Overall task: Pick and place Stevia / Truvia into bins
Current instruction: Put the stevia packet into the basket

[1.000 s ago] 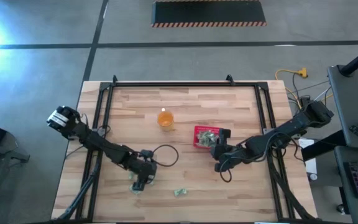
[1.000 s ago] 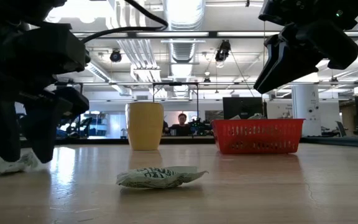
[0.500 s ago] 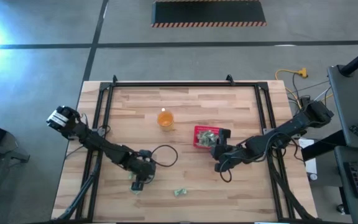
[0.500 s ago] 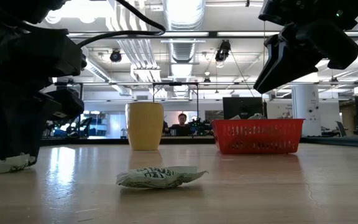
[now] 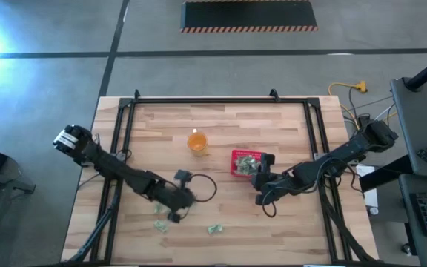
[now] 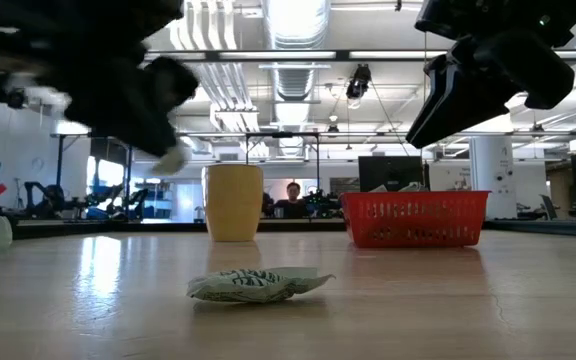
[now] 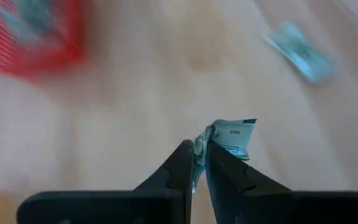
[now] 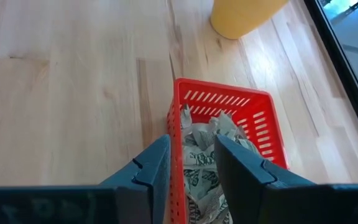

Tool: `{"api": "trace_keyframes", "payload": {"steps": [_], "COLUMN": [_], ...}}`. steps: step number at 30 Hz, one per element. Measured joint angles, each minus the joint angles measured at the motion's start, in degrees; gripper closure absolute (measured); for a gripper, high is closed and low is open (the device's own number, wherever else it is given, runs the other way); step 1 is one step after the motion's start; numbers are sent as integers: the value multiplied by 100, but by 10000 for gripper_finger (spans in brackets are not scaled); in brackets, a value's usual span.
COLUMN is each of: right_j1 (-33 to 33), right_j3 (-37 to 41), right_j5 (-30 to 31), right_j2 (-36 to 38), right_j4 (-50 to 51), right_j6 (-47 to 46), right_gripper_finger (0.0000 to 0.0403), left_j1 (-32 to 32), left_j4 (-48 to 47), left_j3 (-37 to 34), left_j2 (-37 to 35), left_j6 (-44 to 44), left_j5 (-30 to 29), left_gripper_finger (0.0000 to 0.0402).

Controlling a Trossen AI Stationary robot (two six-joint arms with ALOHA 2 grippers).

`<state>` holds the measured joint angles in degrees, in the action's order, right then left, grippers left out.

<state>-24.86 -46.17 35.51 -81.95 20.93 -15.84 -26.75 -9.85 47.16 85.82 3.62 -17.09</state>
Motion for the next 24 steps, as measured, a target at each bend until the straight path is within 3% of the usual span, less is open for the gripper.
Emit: {"api": "trace_keyframes", "payload": {"steps": [3, 5, 13, 24], "right_j1": [-2, -2, -4, -11], "right_j3": [-5, -32, -116, -118], "right_j5": [-8, -153, -1392, -2100], "right_j2": [0, 0, 9, 11], "right_j4": [-10, -14, 3, -80], "right_j6": [-2, -5, -3, -26], "right_gripper_finger": [287, 289, 298, 313], "left_j1": [193, 396, 1448, 2493], "left_j4": [670, 1275, 2257, 3526], "left_j3": [57, 20, 4, 59], "left_j2": [31, 35, 39, 678], "left_j6": [-782, -1287, -2066, -2553], "left_j5": [-589, -585, 324, 1196], "left_gripper_finger": [380, 380, 379, 379]}}
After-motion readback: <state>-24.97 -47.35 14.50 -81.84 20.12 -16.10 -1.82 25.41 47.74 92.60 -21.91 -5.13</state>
